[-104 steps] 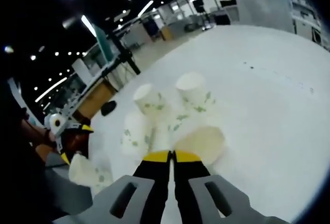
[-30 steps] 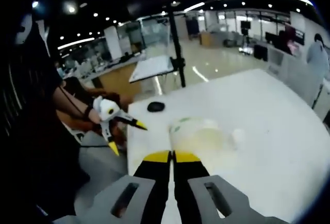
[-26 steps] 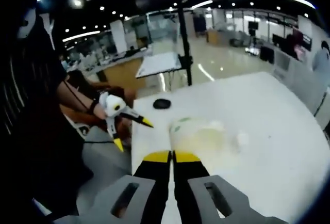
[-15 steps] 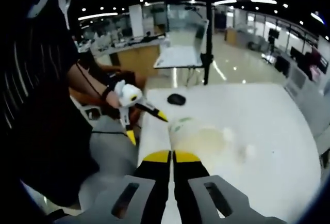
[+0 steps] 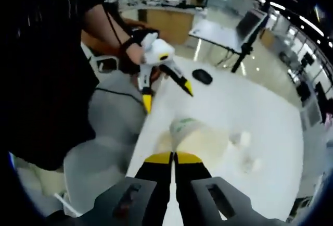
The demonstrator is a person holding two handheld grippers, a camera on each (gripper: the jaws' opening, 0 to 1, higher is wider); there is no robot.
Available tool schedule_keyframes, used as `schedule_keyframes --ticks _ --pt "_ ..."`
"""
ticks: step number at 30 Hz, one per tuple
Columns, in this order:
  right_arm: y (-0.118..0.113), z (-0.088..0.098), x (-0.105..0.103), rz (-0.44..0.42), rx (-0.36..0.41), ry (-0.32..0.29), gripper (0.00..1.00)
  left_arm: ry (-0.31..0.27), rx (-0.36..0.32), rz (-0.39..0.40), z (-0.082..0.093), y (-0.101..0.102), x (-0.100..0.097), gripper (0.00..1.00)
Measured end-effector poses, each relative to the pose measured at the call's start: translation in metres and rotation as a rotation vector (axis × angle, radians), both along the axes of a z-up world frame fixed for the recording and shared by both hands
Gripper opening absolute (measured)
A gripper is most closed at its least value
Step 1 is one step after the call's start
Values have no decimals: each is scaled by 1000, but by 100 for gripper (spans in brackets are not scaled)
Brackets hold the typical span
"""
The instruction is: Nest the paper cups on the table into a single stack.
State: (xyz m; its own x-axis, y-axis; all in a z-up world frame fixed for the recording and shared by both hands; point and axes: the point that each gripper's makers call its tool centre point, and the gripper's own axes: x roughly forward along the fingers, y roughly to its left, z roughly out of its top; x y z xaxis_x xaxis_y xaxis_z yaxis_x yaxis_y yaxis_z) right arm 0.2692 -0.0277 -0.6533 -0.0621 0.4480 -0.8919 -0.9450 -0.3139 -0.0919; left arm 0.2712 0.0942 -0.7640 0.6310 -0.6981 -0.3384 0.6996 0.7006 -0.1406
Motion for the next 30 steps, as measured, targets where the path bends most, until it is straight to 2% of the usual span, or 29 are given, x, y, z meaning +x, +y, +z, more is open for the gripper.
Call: schedule_keyframes --ticks 3,4,9,23,30 --pt "0 -12 -3 47 -46 -37 0 -3 -1 7 1 3 1 87" --pt "3 -13 -3 48 -38 -43 0 -5 -1 8 2 3 1 87" --pt "6 -27 -7 87 -81 -53 0 -6 0 11 2 6 1 87" --pt "1 -48 -6 166 -173 -112 0 -3 -8 14 2 12 -2 87" --pt "-3 -64 -6 239 -225 -157 0 1 -10 14 -1 16 -1 87"
